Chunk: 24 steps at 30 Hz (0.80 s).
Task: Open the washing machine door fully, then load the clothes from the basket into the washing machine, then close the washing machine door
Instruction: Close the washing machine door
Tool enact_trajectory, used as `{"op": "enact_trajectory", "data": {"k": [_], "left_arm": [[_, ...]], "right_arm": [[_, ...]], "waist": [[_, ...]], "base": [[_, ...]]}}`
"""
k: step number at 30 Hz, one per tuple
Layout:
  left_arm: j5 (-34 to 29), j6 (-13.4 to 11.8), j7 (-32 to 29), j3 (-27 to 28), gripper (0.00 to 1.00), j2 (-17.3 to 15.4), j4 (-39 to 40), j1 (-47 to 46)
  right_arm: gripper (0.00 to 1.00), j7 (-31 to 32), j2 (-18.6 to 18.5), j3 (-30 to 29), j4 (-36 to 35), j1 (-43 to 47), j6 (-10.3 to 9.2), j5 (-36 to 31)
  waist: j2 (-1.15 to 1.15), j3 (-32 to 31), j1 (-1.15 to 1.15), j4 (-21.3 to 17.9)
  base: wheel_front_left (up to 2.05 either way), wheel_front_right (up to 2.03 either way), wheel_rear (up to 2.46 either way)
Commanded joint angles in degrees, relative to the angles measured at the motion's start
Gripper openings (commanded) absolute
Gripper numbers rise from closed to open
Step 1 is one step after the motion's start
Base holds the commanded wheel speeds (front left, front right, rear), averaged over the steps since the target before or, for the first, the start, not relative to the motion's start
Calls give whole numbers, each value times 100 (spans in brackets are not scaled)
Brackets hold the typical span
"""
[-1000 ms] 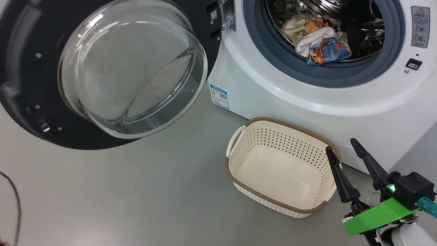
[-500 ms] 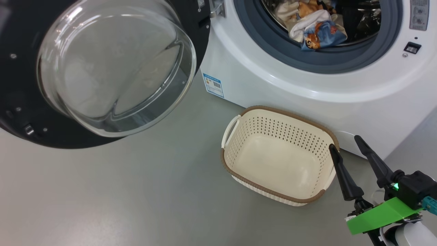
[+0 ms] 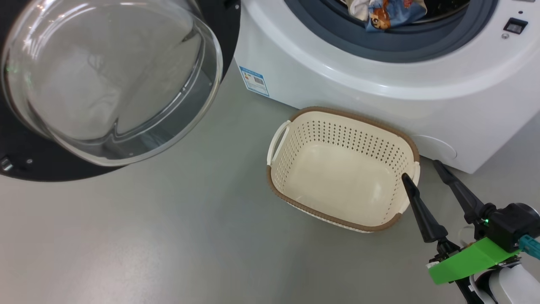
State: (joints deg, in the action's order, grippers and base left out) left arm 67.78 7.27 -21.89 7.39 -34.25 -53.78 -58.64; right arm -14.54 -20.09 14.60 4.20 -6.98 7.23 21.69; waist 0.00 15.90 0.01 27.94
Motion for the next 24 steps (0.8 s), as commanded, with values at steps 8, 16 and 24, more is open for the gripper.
{"op": "enact_trajectory", "data": {"k": [8,16,24], "left_arm": [[8,22,-246,-58,0,-660,-214,-373],[166,22,-366,-157,0,-689,-223,-416],[351,22,-721,-325,0,-706,-146,-362]], "right_arm": [[100,-46,-202,165,-159,-171,25,30],[100,-46,-254,190,-155,-237,25,38],[100,-46,-258,188,-136,-272,25,52]], "waist": [[0,224,-1,-107],[0,338,-1,-145],[0,351,-1,-197]], "base": [[0,0,0],[0,0,0],[0,0,0]]}}
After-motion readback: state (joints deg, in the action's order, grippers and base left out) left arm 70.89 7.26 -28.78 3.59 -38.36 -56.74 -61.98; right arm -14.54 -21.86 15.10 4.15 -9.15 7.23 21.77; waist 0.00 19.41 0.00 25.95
